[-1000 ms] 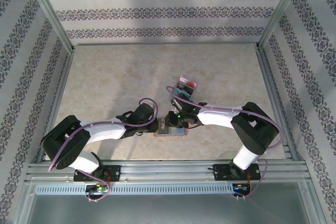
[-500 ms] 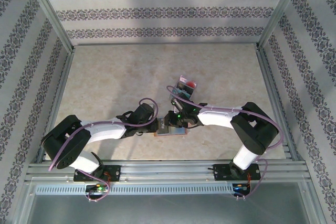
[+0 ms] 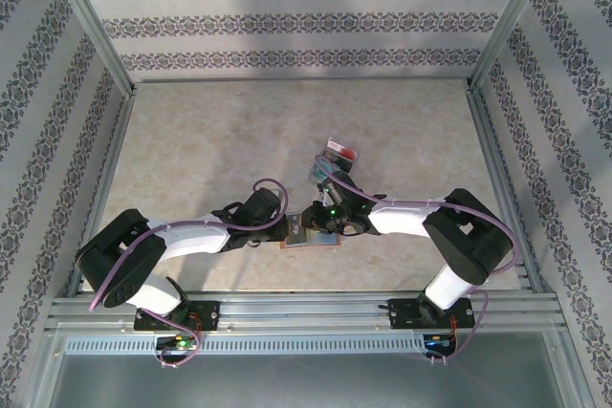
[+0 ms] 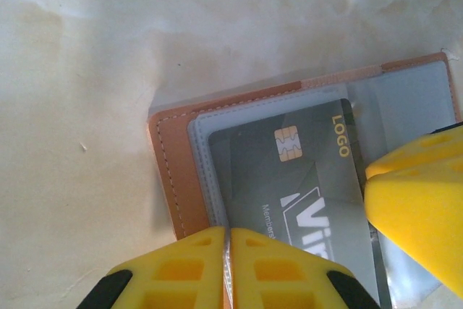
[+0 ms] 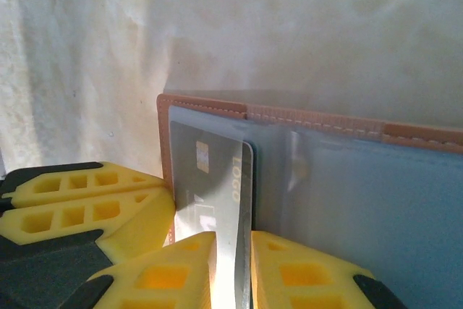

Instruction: Take the credit cards out of the card holder

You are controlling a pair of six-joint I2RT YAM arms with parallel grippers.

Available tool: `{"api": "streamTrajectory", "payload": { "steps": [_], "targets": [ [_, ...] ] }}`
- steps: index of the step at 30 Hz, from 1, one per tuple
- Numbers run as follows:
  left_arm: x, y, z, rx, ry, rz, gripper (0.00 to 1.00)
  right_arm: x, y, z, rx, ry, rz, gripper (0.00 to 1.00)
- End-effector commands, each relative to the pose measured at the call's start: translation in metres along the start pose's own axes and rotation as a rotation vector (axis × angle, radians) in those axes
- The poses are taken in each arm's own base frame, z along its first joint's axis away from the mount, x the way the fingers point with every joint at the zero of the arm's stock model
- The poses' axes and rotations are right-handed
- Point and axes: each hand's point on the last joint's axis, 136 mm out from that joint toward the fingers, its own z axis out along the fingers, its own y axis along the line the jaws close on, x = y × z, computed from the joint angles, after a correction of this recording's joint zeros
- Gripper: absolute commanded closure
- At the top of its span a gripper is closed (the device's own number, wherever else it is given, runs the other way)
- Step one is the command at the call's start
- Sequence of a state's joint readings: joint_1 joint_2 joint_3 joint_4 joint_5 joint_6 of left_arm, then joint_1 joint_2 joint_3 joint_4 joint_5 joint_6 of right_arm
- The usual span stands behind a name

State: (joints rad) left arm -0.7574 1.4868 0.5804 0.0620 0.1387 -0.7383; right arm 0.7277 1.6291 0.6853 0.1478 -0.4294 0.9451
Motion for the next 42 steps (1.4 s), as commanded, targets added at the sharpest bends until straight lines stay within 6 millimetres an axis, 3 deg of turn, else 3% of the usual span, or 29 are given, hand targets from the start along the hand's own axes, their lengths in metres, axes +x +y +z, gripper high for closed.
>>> {"api": "streamTrajectory", "payload": {
  "steps": [1, 12, 20, 33, 42],
  "targets": [
    [0.003, -0.003, 0.005, 0.013, 0.021, -0.006, 0.9, 0.0, 0.032, -0.004, -0.158, 0.007, -0.018, 0.8],
    [0.003, -0.002, 0.003, 0.009, 0.018, -0.009, 0.9, 0.003, 0.027, 0.003, -0.168, 0.02, 0.001, 0.8],
    [0.004, 0.005, 0.002, -0.027, 0.014, -0.024, 0.9, -0.003, 0.025, -0.009, -0.205, -0.013, 0.01, 0.85],
    [0.005, 0.009, 0.003, -0.044, 0.018, -0.035, 0.9, -0.011, 0.018, -0.024, -0.222, -0.051, 0.028, 0.84],
    [-0.003, 0.001, -0.003, -0.023, -0.004, -0.016, 0.9, -0.009, 0.009, -0.024, -0.178, -0.05, 0.024, 0.93]
  ]
}}
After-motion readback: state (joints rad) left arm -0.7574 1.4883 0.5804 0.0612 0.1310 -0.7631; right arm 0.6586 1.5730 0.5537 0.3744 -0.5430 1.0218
